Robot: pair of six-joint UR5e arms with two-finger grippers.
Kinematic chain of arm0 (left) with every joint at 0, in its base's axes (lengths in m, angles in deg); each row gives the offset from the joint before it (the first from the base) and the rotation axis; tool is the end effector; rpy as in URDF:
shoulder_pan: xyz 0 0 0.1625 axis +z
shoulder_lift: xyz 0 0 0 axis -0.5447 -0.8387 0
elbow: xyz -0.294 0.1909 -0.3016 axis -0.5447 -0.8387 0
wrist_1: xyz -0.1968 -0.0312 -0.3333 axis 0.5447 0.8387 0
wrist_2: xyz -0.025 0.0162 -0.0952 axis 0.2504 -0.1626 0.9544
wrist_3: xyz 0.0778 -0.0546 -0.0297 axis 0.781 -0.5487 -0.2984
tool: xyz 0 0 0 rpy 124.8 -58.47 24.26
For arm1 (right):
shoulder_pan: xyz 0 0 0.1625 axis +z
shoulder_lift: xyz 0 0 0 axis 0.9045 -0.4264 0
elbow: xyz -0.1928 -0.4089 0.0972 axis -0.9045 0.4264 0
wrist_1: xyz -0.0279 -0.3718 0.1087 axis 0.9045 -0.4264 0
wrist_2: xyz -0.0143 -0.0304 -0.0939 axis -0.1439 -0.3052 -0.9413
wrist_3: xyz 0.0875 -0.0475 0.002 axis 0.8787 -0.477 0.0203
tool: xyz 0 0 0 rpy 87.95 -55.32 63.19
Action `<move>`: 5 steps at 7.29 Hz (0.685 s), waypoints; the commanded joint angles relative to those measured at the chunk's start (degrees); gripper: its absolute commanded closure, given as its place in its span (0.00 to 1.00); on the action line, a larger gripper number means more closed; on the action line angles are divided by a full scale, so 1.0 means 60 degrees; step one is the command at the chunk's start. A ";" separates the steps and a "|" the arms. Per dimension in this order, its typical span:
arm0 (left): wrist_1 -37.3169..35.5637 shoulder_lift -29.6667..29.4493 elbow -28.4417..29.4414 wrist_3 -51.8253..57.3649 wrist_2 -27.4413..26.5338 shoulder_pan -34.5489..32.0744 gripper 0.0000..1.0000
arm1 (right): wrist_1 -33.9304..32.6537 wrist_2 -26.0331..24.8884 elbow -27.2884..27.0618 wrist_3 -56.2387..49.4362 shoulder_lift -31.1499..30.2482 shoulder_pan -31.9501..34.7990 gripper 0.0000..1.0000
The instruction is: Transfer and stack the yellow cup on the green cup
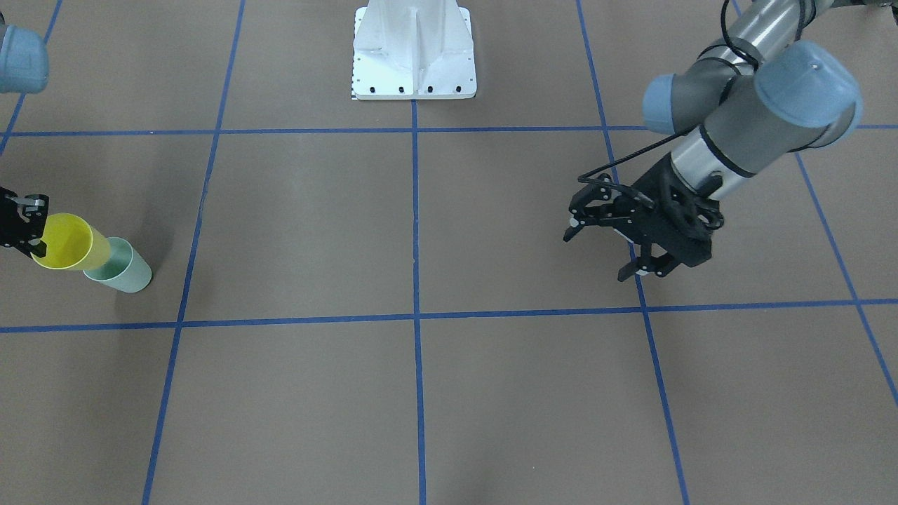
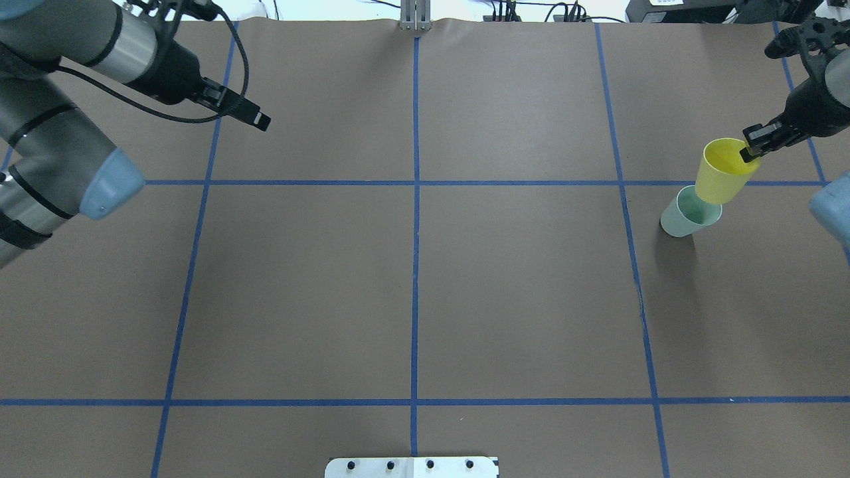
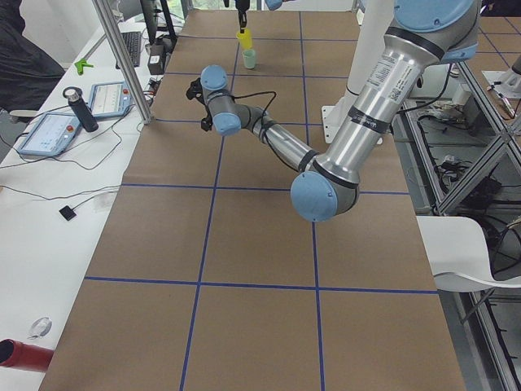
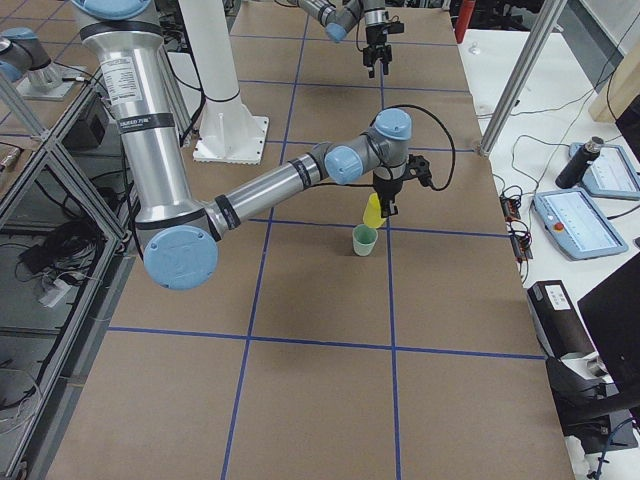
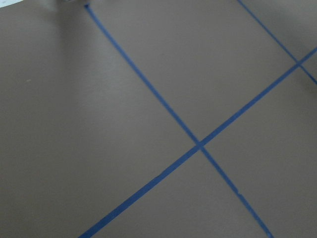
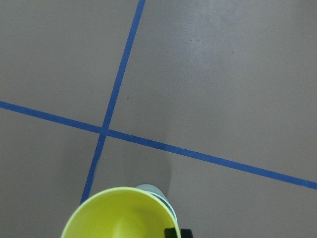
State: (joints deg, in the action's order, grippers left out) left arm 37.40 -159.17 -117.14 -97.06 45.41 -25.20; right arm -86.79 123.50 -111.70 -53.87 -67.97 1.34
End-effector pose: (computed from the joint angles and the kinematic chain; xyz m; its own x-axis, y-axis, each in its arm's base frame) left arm 0.2857 -0.5840 0.3329 0.3909 0.5234 -0.7571 -0.0490 0.8332 0.5508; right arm -0.1481 -0.5155 0.4810 0.7075 -0.2430 0.6636 0.1126 0.9658 0.2336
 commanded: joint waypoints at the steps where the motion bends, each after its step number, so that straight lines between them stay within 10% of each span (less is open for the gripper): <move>1: -0.0755 0.0538 -0.0038 0.1260 0.0191 -0.0976 0.00 | 0.0022 -0.0122 -0.0108 0.0019 -0.0155 0.0013 1.00; 5: -0.1022 0.0554 0.0034 0.1338 0.0191 -0.1126 0.00 | 0.0022 -0.0255 0.0141 0.0078 -0.0083 -0.0292 1.00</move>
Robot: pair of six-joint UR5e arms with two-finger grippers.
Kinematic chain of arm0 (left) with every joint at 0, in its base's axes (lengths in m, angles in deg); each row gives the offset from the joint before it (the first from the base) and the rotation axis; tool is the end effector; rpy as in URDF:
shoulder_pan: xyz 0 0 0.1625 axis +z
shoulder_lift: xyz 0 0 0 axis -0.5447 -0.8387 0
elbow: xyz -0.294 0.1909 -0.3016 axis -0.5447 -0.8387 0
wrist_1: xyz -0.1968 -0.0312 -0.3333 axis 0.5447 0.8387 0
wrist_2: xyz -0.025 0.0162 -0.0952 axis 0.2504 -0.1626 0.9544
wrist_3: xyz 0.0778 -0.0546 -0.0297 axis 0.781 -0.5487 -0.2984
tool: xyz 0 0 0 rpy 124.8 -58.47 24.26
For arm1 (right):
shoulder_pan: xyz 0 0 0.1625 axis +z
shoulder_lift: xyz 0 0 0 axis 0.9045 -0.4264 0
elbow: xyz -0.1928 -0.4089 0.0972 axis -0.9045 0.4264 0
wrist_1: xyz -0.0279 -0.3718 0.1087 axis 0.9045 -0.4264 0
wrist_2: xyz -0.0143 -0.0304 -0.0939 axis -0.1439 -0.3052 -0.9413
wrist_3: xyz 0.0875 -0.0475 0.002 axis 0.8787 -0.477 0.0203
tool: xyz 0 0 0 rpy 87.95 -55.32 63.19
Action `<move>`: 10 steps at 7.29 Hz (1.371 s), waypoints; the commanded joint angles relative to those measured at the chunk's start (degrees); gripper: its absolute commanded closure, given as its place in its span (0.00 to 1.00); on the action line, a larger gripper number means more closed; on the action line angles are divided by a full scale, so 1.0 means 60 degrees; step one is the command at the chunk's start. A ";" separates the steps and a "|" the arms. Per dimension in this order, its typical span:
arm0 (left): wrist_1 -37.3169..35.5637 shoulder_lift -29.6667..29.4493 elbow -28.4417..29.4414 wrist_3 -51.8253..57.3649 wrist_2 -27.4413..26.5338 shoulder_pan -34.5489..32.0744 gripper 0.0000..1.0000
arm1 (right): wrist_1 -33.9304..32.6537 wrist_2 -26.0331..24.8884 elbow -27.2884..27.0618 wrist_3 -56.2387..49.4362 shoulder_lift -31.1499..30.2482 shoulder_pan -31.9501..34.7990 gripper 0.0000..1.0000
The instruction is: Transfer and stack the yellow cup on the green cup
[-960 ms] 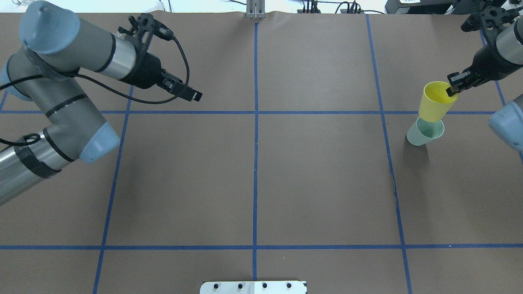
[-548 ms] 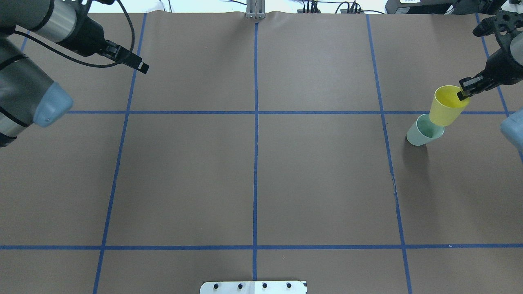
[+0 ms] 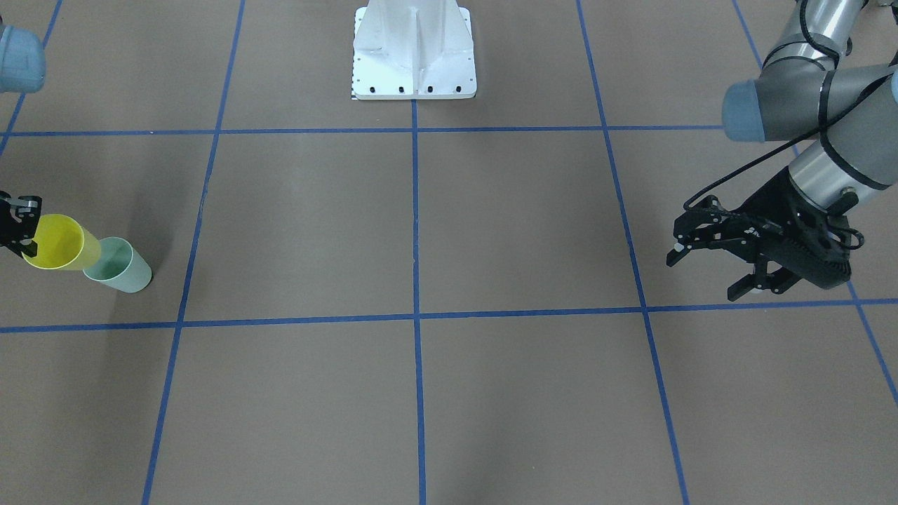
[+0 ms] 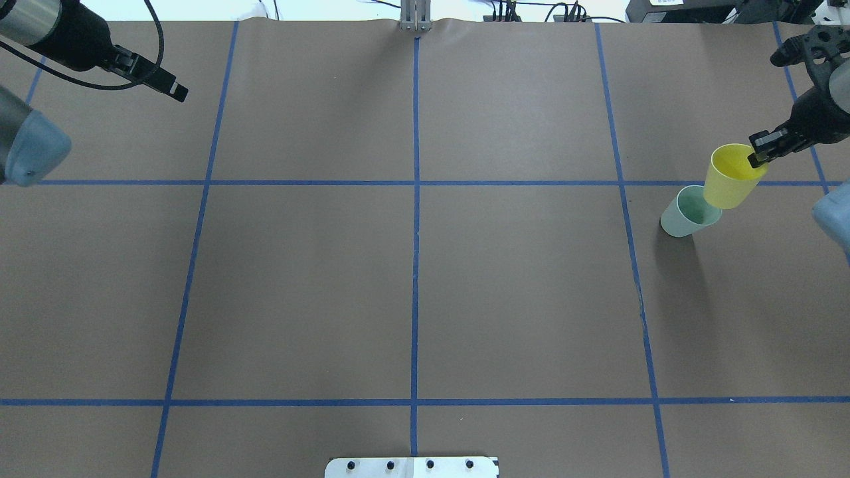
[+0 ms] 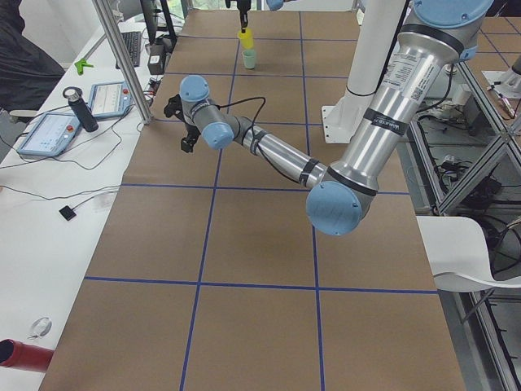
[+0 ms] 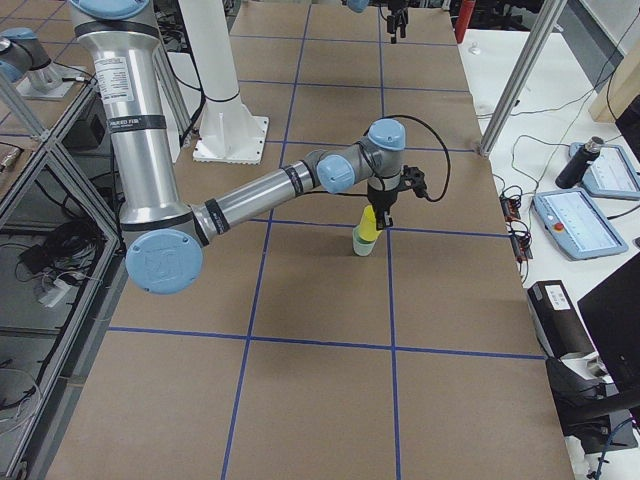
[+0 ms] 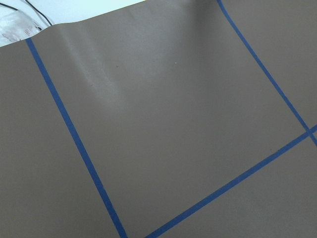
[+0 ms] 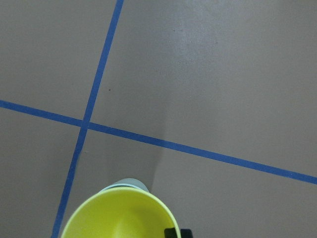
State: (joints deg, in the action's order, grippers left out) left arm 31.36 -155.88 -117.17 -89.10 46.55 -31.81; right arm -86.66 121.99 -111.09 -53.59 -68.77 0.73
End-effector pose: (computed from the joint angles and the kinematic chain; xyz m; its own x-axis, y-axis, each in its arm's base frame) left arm 0.2145 -0.6053 0.3809 0.4834 0.4872 -0.7273 -0.0635 0.8482 0.5259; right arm -0.1507 -0.5126 0.4943 0.7284 -0.2304 0.6453 0.1149 0.9695 0.2166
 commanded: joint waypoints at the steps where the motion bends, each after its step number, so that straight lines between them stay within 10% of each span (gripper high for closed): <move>1: -0.0016 0.0007 0.0054 0.0115 0.0001 -0.0023 0.00 | -0.0014 -0.0004 0.0038 0.0045 0.0066 -0.0338 1.00; 10: -0.0001 0.0256 0.0025 0.0409 0.0015 -0.0081 0.00 | -0.0029 -0.0063 0.0389 -0.0057 0.0286 -0.0530 1.00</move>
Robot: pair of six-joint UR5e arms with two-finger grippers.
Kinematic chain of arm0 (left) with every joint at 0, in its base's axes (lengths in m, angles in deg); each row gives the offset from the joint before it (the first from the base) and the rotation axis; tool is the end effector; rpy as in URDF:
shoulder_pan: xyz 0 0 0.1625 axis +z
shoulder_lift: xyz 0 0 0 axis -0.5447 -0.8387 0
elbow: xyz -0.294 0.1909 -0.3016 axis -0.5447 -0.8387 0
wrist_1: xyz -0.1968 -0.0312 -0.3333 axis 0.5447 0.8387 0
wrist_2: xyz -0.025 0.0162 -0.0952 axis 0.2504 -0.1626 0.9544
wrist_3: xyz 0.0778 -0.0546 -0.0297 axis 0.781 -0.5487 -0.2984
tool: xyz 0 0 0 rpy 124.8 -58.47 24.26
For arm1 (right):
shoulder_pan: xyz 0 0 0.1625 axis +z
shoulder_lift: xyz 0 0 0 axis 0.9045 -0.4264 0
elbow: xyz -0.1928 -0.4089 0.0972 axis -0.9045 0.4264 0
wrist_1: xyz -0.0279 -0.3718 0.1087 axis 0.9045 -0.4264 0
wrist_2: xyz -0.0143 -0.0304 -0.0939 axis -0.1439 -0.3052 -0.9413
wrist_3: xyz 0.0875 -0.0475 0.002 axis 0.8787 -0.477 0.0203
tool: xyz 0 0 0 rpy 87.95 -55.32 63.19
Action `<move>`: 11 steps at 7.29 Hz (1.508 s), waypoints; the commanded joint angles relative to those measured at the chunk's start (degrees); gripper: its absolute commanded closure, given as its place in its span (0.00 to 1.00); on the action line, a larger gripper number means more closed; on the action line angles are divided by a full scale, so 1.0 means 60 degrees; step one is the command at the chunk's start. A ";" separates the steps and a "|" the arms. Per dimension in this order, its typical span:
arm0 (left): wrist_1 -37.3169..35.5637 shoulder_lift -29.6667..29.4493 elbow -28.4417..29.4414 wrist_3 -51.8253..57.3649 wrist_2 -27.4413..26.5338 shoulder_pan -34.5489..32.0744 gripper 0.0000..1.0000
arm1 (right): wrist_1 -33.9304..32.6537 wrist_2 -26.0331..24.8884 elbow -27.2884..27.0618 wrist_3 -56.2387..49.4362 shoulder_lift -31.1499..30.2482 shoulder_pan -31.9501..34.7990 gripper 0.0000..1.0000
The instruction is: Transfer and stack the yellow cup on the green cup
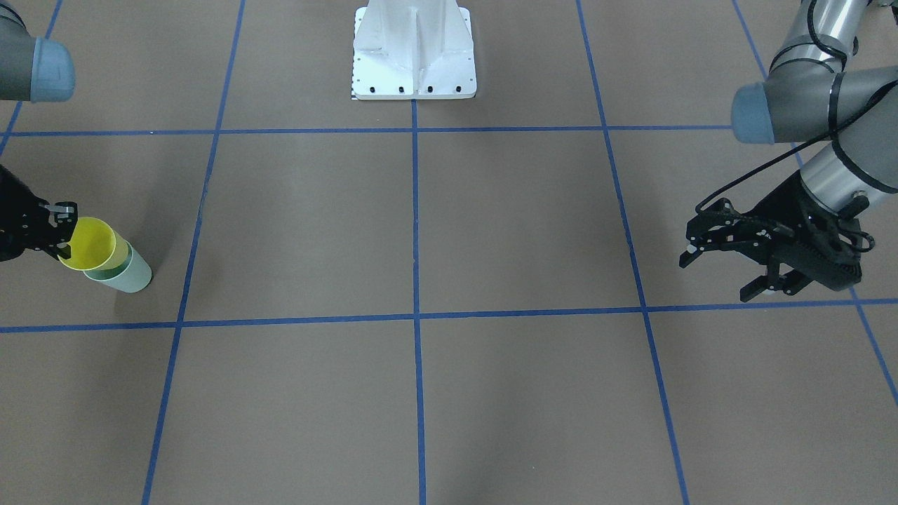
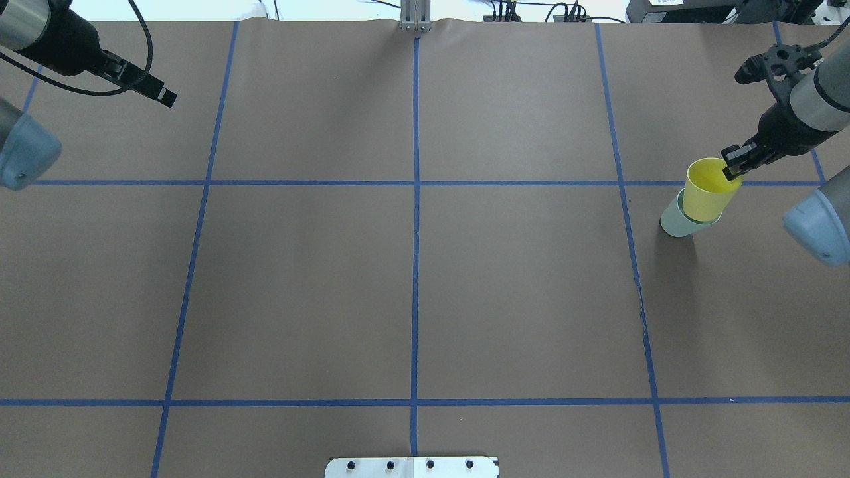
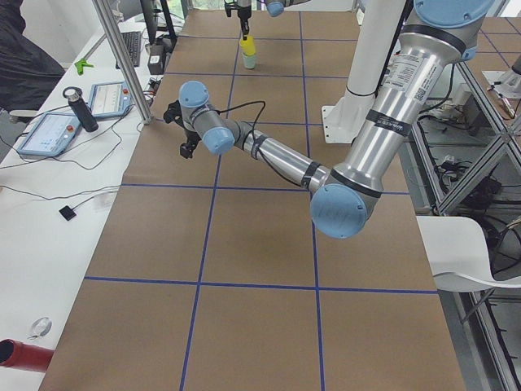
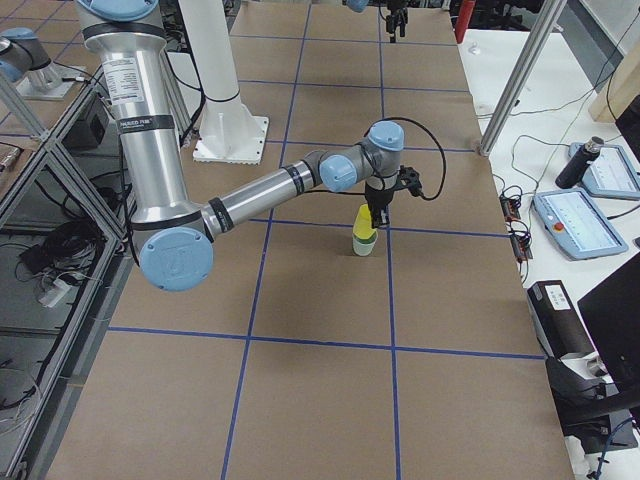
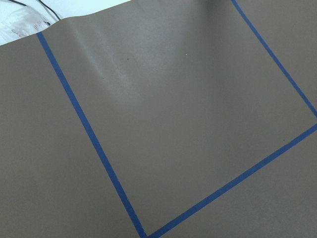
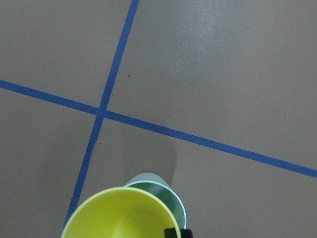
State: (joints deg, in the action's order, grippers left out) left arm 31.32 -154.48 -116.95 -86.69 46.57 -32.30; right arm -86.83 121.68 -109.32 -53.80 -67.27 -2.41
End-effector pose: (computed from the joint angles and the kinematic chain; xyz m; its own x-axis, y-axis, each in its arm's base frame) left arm 0.2073 -0.6028 0.3983 0.4930 0.4997 -0.7122 -0.0834 0.8420 0.5330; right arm -0.1840 -0.5149 0.4950 0.7197 -0.2689 0.6401 0.1699 0.9621 0.2132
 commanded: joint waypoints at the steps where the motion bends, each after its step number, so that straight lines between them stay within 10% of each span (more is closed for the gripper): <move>1: 0.0006 0.0022 -0.0011 0.0005 0.0011 0.0000 0.00 | 0.0000 -0.0012 0.0138 -0.0022 0.0021 -0.0006 1.00; 6: 0.0006 0.0022 -0.0011 0.0005 -0.0003 -0.0015 0.00 | 0.0029 -0.0158 0.0343 -0.0022 0.0036 -0.0065 1.00; 7: 0.0006 0.0022 -0.0011 0.0005 -0.0003 -0.0044 0.00 | 0.0029 -0.0144 0.0344 0.0007 0.0021 -0.0080 0.79; 8: -0.0009 0.0022 -0.0011 0.0005 -0.0003 -0.0044 0.00 | 0.0044 -0.0158 0.0329 0.0036 0.0021 -0.0152 0.24; 9: -0.0009 0.0022 0.0003 0.0005 -0.0003 -0.0058 0.00 | 0.0044 -0.0158 0.0314 0.0095 0.0021 -0.0153 0.01; 11: -0.0096 0.0037 0.0062 0.0005 -0.0003 -0.0218 0.00 | 0.0044 -0.0100 0.0213 0.0110 0.0050 -0.0109 0.00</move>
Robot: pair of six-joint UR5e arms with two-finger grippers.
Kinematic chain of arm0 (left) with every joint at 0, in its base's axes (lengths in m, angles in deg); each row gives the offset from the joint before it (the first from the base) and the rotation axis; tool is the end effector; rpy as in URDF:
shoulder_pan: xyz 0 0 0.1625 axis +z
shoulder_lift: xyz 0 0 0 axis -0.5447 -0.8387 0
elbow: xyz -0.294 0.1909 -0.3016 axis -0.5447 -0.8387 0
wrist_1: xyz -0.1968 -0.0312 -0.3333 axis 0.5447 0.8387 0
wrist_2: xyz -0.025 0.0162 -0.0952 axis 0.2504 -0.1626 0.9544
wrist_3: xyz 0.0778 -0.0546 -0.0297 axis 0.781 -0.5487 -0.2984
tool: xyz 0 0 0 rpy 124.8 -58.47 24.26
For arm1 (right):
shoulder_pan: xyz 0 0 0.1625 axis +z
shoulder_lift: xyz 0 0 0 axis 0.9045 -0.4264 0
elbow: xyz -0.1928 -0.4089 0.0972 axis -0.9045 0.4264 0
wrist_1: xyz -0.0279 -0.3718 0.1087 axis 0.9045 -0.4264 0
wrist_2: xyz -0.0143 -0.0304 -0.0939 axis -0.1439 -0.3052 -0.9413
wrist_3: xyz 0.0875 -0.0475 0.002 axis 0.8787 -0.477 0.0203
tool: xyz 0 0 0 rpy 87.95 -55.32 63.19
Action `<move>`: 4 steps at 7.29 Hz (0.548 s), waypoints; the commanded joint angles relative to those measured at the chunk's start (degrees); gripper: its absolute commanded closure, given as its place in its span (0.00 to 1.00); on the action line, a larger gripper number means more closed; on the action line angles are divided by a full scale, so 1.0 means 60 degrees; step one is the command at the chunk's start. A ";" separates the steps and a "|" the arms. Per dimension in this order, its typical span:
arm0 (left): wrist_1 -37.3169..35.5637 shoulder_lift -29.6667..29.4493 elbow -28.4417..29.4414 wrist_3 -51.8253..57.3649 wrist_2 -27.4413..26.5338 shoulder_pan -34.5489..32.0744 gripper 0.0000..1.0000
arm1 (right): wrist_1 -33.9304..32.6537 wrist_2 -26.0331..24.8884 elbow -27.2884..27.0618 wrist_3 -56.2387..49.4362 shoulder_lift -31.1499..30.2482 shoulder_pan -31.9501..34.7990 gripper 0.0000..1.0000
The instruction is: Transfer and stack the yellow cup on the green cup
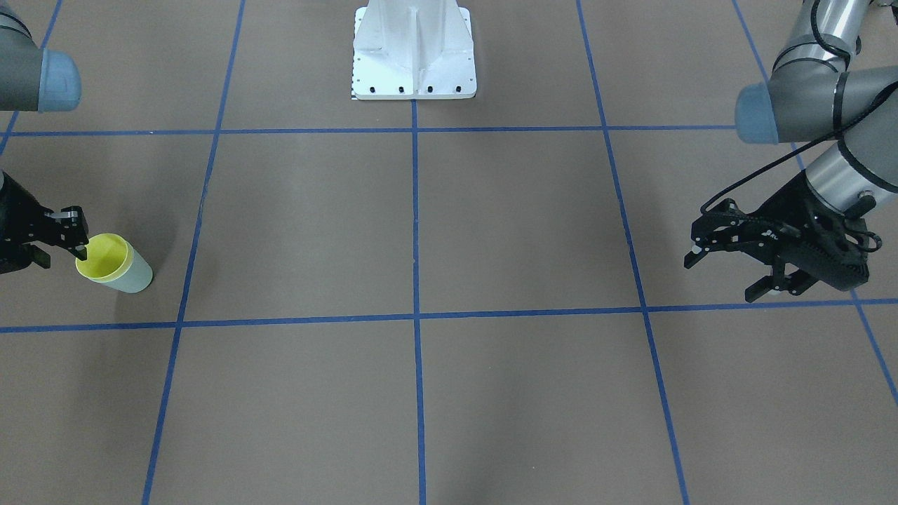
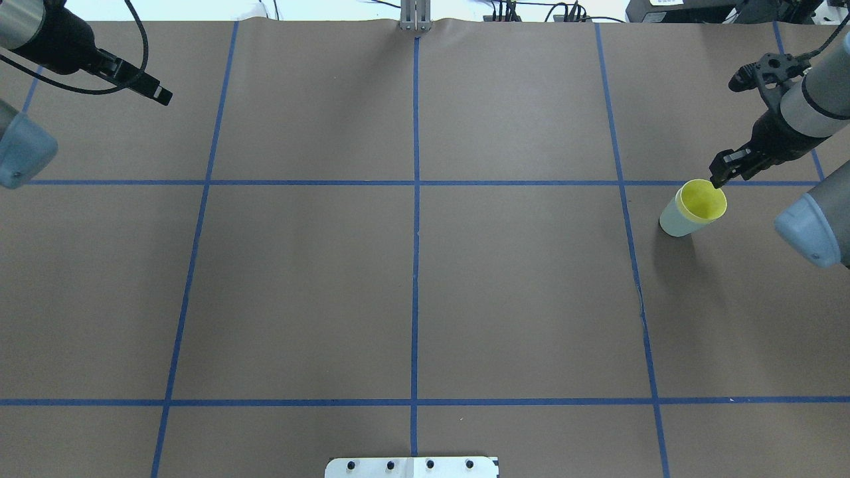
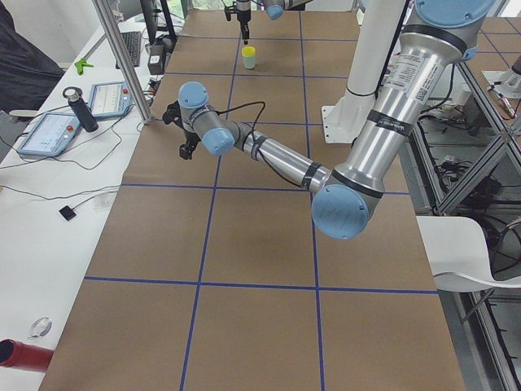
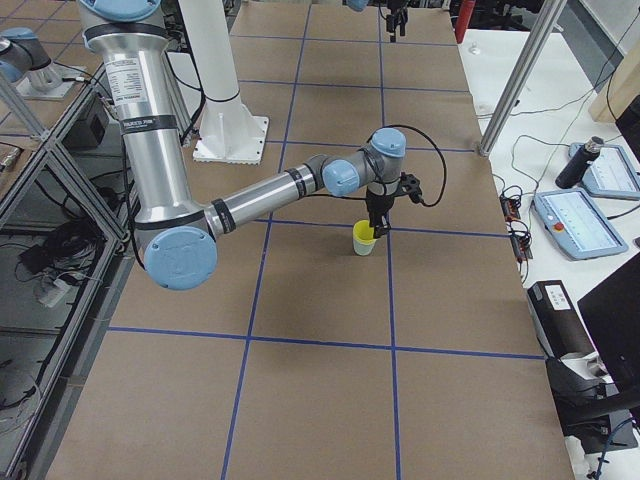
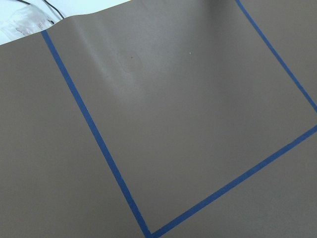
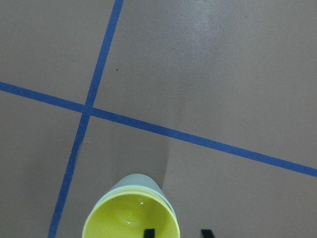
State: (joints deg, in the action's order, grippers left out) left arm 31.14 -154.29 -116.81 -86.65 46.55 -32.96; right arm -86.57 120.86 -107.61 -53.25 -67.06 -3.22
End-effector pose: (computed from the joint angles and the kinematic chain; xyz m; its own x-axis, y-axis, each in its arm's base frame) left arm 0.2003 -0.6049 0.4019 0.5016 0.4887 -0.7139 -0.0759 0.8468 0.5264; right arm -0.1927 -0.5174 0.5069 0.7330 -0.2573 0.6297 0.1751 0.9659 0.1909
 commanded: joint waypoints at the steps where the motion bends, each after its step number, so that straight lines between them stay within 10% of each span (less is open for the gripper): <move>1: -0.0312 0.0063 0.0097 0.0420 0.0000 -0.0370 0.00 | 0.0001 0.0095 -0.0059 0.0005 0.0015 0.0316 0.00; 4: -0.2928 0.0137 0.0185 0.4176 -0.0043 -0.1716 0.00 | -0.0116 0.0476 -0.0044 -0.0490 -0.0261 0.1487 0.00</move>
State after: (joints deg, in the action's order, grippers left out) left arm 20.10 -153.59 -116.27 -71.35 46.49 -39.58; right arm -87.05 122.80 -107.88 -54.33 -67.73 2.74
